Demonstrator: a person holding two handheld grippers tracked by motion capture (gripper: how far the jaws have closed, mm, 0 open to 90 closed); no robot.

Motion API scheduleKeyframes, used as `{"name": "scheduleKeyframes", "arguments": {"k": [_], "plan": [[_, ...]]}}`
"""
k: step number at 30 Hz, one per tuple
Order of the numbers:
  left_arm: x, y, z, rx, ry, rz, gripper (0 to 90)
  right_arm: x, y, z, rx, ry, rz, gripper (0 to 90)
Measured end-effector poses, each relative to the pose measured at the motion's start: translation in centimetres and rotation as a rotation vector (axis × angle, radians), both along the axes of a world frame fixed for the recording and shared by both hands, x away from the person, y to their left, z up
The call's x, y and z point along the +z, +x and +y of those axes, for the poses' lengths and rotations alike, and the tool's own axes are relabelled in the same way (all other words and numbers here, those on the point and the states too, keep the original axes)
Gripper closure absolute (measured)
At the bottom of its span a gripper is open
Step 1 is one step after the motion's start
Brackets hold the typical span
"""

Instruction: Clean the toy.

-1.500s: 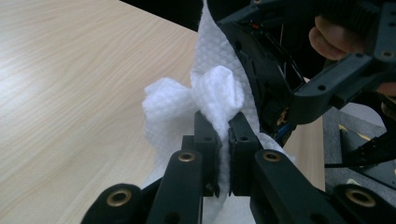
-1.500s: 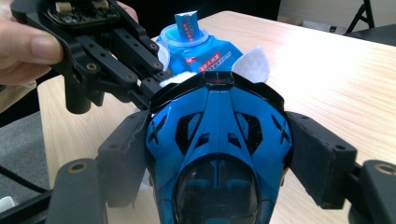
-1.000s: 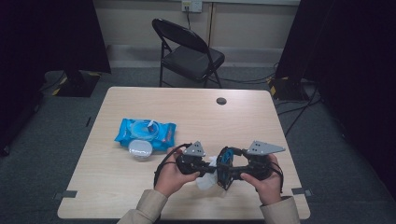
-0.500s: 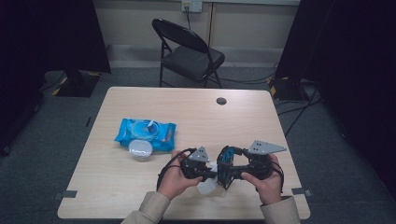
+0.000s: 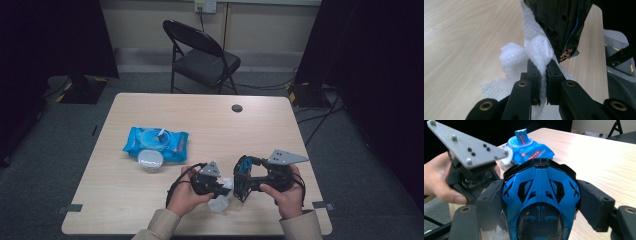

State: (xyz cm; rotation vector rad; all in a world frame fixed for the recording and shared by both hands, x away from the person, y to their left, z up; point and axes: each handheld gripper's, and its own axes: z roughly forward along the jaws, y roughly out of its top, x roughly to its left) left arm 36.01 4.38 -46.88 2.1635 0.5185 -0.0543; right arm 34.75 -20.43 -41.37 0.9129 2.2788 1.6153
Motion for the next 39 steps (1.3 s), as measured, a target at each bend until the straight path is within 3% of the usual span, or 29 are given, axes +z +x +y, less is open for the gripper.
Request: {"name": "scheduleKeyframes", "arguments": {"k": [10,20,30,39], "plan": [[4.0,0.9,2.6,0.071,-0.106,-0.049,83.9,-0.3,0.2,-0.1,-0.004,-0.003,0.009,26.6],[6.2,1.5,3.2,0.088,-0.166,-0.084,84.1,-0.6,0.2,0.0,0.001,-0.008,0.017,26.6],[7.1,1.6,2.7,0.081,-0.231,-0.076,84.1,-0.8,0.3,0.1,0.002,-0.013,0.021,26.6],[5.9,1.4,1.5,0.056,-0.198,-0.059,84.1,-0.6,0.2,0.1,0.007,-0.004,0.016,26.6]]}}
